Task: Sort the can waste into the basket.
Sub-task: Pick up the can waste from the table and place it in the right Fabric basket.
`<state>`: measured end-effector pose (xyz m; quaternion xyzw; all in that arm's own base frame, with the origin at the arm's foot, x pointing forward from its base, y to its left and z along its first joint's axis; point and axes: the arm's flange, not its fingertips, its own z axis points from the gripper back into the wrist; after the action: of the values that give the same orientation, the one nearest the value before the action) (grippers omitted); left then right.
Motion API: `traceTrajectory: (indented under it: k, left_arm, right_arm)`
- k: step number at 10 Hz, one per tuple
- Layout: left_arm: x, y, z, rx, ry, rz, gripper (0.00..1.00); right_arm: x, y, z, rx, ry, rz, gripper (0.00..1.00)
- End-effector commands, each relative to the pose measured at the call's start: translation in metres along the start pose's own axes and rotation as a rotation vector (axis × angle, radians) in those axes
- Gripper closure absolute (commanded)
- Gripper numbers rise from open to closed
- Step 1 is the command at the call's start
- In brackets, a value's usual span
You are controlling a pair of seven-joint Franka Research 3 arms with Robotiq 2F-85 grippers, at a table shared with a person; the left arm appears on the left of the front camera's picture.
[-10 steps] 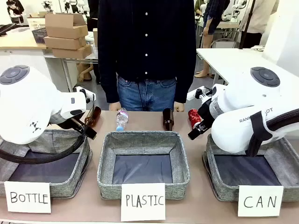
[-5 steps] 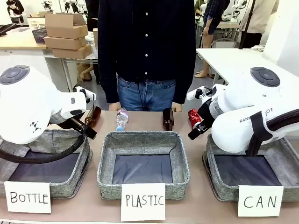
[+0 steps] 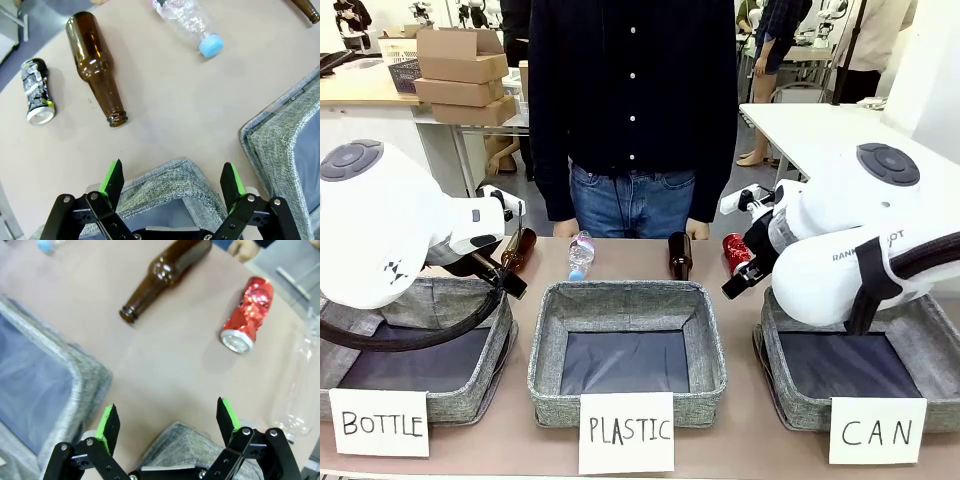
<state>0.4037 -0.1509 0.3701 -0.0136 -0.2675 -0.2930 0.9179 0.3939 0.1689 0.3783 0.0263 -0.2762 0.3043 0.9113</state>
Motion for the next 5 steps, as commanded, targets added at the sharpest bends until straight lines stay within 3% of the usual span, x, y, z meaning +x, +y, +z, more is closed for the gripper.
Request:
traceTrajectory:
  k: [1, 2, 3, 4, 5]
  left_arm:
    - [0.011, -0.017, 0.062, -0.044, -0.04, 0.043, 0.0]
    - [0.007, -0.042, 0.122, -0.051, -0.053, 0.093, 0.0]
    - [-0.011, -0.072, 0.162, -0.03, -0.099, 0.037, 0.0]
    - [-0.036, -0.093, 0.182, 0.039, -0.117, -0.003, 0.0]
    - [-0.057, -0.104, 0.176, 0.021, -0.108, -0.083, 0.0]
  right_arm:
    - [0.011, -0.013, 0.08, 0.069, -0.002, -0.116, 0.0]
    - [0.001, -0.016, 0.134, 0.107, -0.027, -0.132, 0.0]
    - [-0.021, -0.01, 0.172, 0.092, -0.08, -0.086, 0.0]
    - [-0.056, 0.0, 0.193, 0.031, -0.111, 0.075, 0.0]
    - [-0.086, 0.005, 0.189, -0.023, -0.106, 0.165, 0.0]
